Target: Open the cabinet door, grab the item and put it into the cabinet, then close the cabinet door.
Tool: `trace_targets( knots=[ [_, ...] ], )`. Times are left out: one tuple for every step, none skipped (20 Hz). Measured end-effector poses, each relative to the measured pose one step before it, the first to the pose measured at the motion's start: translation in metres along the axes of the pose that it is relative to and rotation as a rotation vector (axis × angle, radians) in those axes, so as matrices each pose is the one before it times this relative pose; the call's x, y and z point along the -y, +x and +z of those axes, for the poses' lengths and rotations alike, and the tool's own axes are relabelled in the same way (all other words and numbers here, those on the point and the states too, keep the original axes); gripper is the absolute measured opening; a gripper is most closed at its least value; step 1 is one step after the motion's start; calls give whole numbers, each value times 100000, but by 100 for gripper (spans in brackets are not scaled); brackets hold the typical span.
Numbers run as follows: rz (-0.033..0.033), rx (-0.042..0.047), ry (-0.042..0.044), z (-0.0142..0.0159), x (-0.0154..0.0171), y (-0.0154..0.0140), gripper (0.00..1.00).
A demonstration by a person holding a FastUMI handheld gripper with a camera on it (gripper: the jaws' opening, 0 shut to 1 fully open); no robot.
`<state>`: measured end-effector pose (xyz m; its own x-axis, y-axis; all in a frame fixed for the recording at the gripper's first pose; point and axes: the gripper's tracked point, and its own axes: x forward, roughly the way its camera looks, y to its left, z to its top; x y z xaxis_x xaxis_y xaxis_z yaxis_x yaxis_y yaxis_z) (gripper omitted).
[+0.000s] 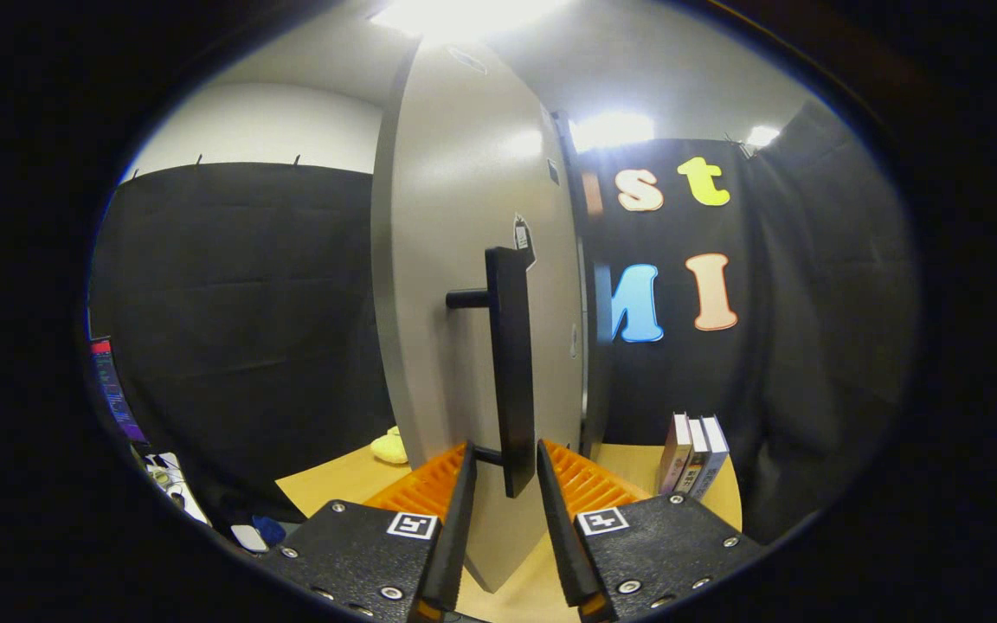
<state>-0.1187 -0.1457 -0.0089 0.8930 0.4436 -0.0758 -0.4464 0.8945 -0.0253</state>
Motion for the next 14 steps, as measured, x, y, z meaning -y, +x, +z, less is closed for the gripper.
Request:
trace_targets(
  knots=[
    [-3720, 513, 1511, 39, 1316, -378, 48],
    [-4006, 629, 1282, 142, 1137, -146, 50],
    [-3056, 372, 421, -2, 627, -102, 61],
    [-3062, 620, 258, 115, 377, -182, 66],
    [-3044, 559, -156, -168, 299, -91, 73],
    [-2689, 1059, -473, 5, 260, -81, 79],
    [-2219, 1423, -1588, 121, 14, -47, 86],
    [-2891, 1892, -1485, 191, 115, -109, 93],
    [-3426, 1821, -1700, 76, 243, -276, 93],
    [-3568, 1016, -1086, 75, 113, -293, 93],
    [-2792, 1192, -1079, -221, -76, -331, 93],
    [-2643, 1841, -1226, -50, -15, -347, 93],
    [-2967, 1202, -1200, -123, 29, -286, 93],
    [-2655, 166, -546, -526, -58, -379, 93]
  ],
)
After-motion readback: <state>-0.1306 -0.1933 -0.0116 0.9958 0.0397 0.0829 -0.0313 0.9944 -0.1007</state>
